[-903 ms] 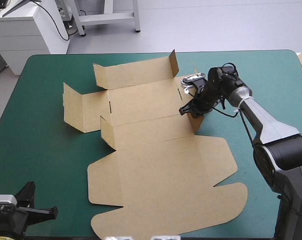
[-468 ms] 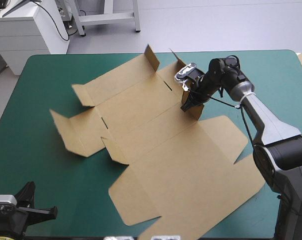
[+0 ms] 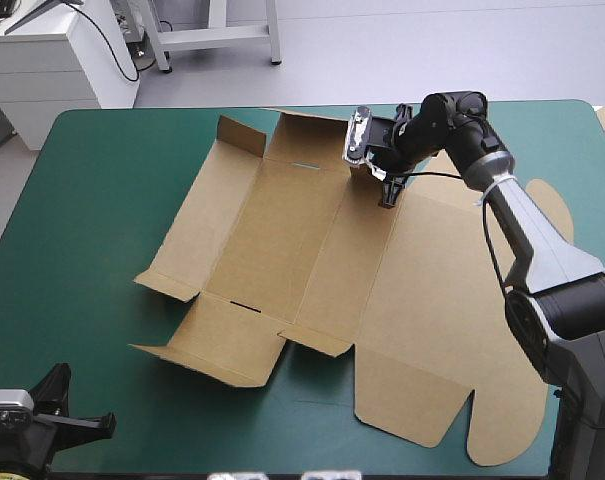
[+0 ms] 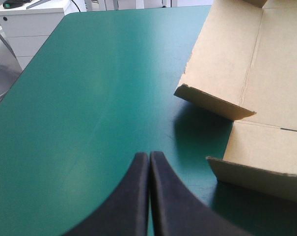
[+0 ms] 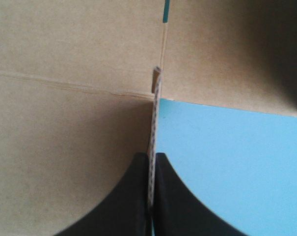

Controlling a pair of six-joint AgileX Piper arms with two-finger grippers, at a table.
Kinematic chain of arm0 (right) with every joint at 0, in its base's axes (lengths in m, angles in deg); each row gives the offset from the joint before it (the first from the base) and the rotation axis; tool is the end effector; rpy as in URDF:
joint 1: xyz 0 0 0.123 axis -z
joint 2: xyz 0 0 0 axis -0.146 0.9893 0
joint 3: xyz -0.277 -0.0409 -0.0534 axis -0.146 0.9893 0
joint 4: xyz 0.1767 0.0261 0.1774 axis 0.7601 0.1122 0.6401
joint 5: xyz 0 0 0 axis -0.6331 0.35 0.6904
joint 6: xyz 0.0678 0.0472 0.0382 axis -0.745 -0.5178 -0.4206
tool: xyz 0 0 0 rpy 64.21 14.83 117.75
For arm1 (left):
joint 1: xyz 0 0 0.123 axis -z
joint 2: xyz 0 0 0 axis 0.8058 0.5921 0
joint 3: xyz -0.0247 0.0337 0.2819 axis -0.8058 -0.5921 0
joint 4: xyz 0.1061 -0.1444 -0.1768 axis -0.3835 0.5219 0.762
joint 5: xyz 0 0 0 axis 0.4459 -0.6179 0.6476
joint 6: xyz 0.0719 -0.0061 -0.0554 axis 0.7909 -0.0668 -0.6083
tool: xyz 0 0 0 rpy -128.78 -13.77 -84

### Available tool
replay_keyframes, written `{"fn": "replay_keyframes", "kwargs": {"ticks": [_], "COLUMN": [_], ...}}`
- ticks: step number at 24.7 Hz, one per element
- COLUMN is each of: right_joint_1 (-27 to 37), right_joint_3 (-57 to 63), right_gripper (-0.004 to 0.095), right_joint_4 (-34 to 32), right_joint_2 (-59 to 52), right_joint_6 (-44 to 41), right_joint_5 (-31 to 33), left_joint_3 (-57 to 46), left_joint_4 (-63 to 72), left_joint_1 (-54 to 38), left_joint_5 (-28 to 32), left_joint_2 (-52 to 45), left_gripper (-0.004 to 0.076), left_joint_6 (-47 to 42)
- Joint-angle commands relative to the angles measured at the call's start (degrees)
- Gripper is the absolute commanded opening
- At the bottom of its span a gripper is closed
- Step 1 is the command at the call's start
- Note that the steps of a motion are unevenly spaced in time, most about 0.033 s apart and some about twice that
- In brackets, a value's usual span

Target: Fold the box

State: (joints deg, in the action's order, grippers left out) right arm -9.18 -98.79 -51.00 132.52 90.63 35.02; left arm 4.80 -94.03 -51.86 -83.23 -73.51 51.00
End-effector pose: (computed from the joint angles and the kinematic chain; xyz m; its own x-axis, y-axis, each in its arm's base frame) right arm 0.4217 0.1524 0.3407 -0.0354 -0.9047 -0.4246 -0.8786 0.2306 -0.4182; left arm 0.0139 0.0047 0.2748 -0.3053 0.0317 -0.9517 -0.0145 0.9992 0.0379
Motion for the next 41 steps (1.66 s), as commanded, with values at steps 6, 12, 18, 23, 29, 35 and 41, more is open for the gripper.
{"fn": "replay_keyframes", "kwargs": {"ticks": [6, 12, 18, 23, 29, 35, 41], "right_joint_1": [-1.6, -4.9, -5.2, -5.3, -5.2, -3.6, -1.5], "right_joint_3": [-2.0, -2.0, -2.0, -3.8, -12.3, -16.9, -14.0], "right_gripper": [-0.0021, -0.0021, 0.0289, 0.0621, 0.0231, -0.0016, -0.0015], "right_joint_4": [5.1, 4.2, 3.0, 2.2, -7.7, -18.4, -17.4], "right_joint_2": [-0.1, 1.8, 2.4, 1.6, -0.2, -0.9, -3.0], "right_joint_6": [8.3, 6.5, 4.1, -6.0, -29.7, -53.8, -59.1], "right_joint_5": [-1.0, 1.2, 2.0, 2.3, 3.4, 5.6, 9.7], "left_joint_3": [1.6, 1.6, 1.6, 1.6, 4.6, 16.8, 24.5], "left_joint_4": [0.2, 0.2, 0.2, 0.3, 2.0, -0.2, -6.7], "left_joint_1": [0.0, 0.0, 0.0, 0.0, 0.0, 0.0, 0.0], "left_joint_5": [4.2, 4.2, 4.2, 4.2, 4.1, -0.1, -5.7], "left_joint_2": [1.0, 1.0, 1.0, 1.1, 4.6, 20.6, 37.4], "left_gripper": [-0.0008, -0.0008, -0.0008, -0.0008, -0.0008, -0.0008, -0.0008], "left_joint_6": [-0.3, -0.3, -0.3, -0.3, -0.3, 0.6, 1.4]}}
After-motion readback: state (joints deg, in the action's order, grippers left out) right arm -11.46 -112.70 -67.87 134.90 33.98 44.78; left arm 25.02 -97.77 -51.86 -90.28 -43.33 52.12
